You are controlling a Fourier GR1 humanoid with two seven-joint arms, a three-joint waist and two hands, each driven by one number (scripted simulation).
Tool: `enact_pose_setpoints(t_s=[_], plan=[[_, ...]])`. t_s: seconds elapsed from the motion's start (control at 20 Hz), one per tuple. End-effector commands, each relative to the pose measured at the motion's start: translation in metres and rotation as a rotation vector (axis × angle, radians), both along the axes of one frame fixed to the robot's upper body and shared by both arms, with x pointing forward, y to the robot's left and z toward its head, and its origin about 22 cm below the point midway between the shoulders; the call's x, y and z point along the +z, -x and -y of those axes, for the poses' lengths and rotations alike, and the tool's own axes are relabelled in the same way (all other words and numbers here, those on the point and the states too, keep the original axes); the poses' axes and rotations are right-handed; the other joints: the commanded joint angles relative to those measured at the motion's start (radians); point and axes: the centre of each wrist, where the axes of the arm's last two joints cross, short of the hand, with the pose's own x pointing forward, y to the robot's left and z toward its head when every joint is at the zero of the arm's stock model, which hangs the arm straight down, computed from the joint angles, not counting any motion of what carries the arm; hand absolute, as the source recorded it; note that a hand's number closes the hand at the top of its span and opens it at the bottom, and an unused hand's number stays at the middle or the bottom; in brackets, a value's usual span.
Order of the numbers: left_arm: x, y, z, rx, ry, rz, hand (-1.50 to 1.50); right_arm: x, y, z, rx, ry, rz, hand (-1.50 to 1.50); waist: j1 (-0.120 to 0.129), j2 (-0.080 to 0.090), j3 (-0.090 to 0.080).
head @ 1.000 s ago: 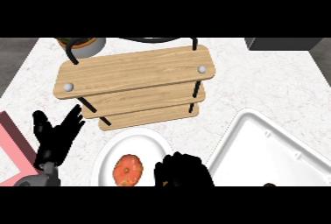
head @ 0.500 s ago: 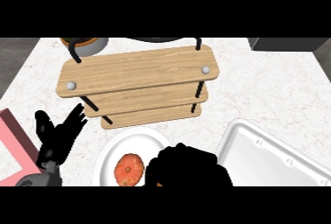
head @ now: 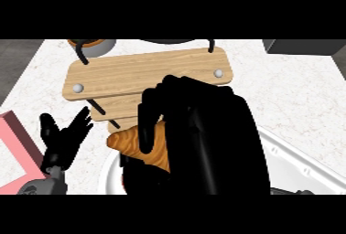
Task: Pick the croissant from the tray and place it in the tiered shelf
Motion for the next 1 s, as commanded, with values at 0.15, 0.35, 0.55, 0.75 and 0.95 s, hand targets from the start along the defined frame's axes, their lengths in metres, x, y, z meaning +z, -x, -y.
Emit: enact_pose_setpoints(t_s=[0.15,0.35,0.55,0.75,0.95], plan=[[-0.001,0.003,-0.009,0.012,0.0,-0.022,0.0,0.065,-0.038,-0.024,-0.063,0.05,-0.172,1.5,-0.007,0.004,0.001],[0.001,-0.009,-0.005,0.023,-0.005,-0.009,0.0,0.087,-0.054,-0.043,-0.047,0.108,-0.179,1.5,-0.019,0.007,0.001],[-0.004,0.009,-0.016,0.012,-0.007,-0.025,0.0,0.077,-0.084,-0.054,-0.061,0.119,-0.192,1.5,-0.015,0.008,0.003],[-0.007,0.002,0.004,0.013,0.002,-0.018,0.0,0.091,-0.113,-0.057,-0.057,0.122,-0.189,1.5,-0.018,0.011,0.003],[-0.006,0.0,-0.009,0.014,-0.019,-0.008,0.0,0.052,-0.136,-0.061,-0.078,0.145,-0.193,1.5,-0.019,0.012,0.003]])
